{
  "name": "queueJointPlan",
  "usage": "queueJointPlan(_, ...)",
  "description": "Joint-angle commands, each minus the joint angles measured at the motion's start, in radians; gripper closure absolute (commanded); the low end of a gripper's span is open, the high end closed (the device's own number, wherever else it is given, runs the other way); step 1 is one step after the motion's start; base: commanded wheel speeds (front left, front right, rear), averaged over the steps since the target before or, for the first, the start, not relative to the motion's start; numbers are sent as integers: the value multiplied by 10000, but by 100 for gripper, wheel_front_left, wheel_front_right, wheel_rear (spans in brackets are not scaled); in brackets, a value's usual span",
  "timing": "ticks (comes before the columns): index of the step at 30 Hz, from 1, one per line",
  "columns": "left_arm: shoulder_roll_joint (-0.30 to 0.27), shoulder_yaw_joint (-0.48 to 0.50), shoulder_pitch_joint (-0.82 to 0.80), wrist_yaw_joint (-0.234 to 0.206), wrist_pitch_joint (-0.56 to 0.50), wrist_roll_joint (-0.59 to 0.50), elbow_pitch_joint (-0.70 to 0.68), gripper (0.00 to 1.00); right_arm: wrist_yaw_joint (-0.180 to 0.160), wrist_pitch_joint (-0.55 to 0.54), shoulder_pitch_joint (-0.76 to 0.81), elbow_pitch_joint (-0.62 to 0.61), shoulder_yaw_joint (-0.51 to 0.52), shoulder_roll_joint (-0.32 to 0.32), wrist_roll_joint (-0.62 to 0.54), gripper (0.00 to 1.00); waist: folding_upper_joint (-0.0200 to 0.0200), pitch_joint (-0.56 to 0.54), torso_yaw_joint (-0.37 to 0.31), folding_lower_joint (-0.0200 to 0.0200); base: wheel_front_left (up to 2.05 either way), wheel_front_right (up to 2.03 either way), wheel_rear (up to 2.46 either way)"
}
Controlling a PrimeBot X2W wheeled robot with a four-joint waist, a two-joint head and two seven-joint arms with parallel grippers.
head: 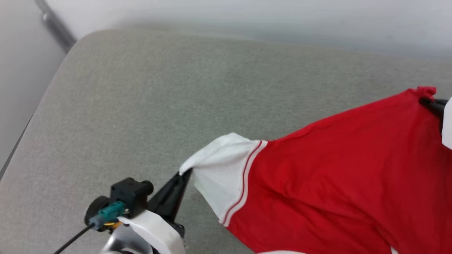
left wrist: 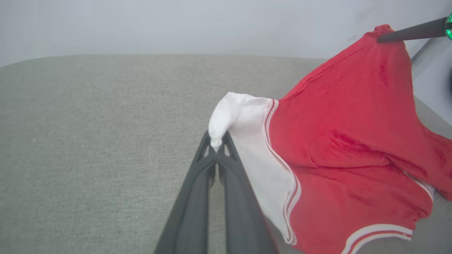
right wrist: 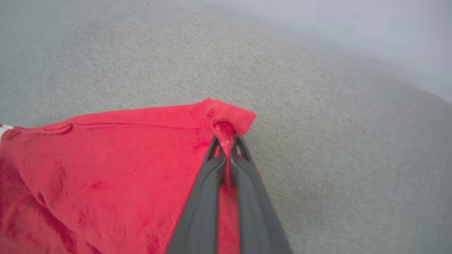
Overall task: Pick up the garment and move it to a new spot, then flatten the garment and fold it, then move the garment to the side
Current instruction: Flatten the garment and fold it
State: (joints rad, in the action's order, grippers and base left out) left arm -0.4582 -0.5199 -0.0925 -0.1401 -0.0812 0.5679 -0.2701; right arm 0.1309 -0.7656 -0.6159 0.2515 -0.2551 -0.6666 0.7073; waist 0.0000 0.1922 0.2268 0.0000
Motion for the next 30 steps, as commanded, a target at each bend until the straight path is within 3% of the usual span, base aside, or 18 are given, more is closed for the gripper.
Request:
queueJointPlan(1, -109, 151, -96, -97, 89, -31, -148, 100, -3, 165, -70, -206, -8, -64, 121, 100, 0, -585, -604, 0, 0, 0, 0)
queueJointPlan(12, -582, 1615, -419, -452, 458, 453, -1838, 100, -3, 1151, 708, -2388, 752, -347, 344, 100, 0, -1570, -1955, 0, 0, 0, 0)
queueJointPlan(21, -956, 3148, -1382, -908, 589, 661, -3054, 100, -3, 1123, 887, -4256, 1729, 319, 101, 100, 0, -1695, -2896, 0, 0, 0, 0)
queueJointPlan(30, -1306, 4009, -3403, -1287, 244, 375, -3573, 100, -3, 1413, 538, -5292, 2431, 659, -298, 100, 0, -1232, -3325, 0, 0, 0, 0)
